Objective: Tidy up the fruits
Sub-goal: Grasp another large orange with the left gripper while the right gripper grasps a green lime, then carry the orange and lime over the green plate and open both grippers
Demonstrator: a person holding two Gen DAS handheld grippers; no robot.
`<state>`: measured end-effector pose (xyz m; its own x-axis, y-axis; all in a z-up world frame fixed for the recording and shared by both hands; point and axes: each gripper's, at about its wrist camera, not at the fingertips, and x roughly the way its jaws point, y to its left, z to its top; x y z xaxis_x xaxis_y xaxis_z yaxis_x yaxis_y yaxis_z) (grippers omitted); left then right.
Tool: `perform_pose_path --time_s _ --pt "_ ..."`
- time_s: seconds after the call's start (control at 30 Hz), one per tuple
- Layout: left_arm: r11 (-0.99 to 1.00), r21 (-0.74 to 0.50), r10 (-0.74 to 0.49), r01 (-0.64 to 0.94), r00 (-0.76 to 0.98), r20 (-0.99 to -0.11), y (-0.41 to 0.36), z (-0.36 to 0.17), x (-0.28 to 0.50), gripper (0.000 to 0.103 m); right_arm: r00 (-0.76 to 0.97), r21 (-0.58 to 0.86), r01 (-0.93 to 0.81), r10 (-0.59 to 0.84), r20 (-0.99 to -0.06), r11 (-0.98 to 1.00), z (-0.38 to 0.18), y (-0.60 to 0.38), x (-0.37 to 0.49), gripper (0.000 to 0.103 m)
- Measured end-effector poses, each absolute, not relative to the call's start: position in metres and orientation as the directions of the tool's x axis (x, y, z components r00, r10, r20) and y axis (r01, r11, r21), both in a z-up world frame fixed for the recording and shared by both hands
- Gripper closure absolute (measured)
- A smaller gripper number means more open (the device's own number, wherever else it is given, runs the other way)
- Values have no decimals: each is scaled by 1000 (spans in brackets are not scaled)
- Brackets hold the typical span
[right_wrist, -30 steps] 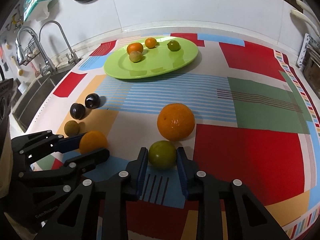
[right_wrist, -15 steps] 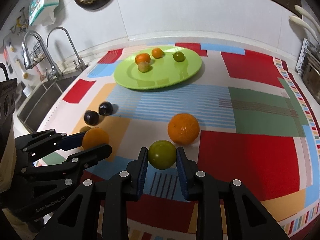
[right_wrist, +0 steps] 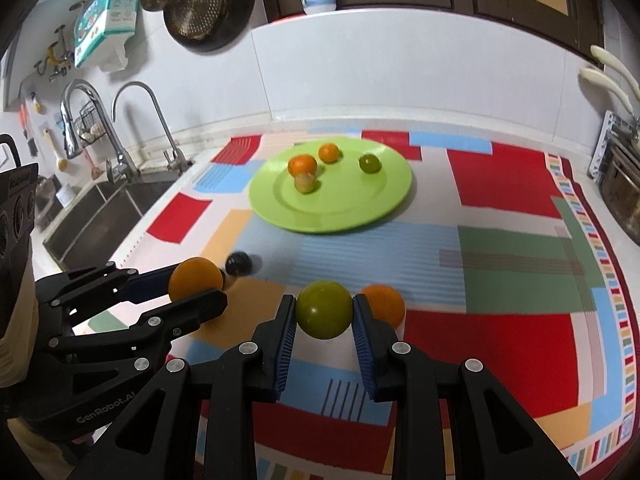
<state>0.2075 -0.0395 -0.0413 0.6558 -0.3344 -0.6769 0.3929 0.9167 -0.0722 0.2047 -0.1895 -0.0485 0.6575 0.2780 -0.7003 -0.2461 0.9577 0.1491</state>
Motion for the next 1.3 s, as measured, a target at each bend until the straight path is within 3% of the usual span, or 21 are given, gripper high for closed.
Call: perform_pose_path --time_s 0.77,1.3 --pt "906 4 -349 423 753 -558 -42 11 251 71 761 121 -264 283 -583 957 6 -190 245 74" --pt "906 8 -346 424 750 -564 -47 11 309 71 753 113 -291 300 -586 950 9 -188 301 74"
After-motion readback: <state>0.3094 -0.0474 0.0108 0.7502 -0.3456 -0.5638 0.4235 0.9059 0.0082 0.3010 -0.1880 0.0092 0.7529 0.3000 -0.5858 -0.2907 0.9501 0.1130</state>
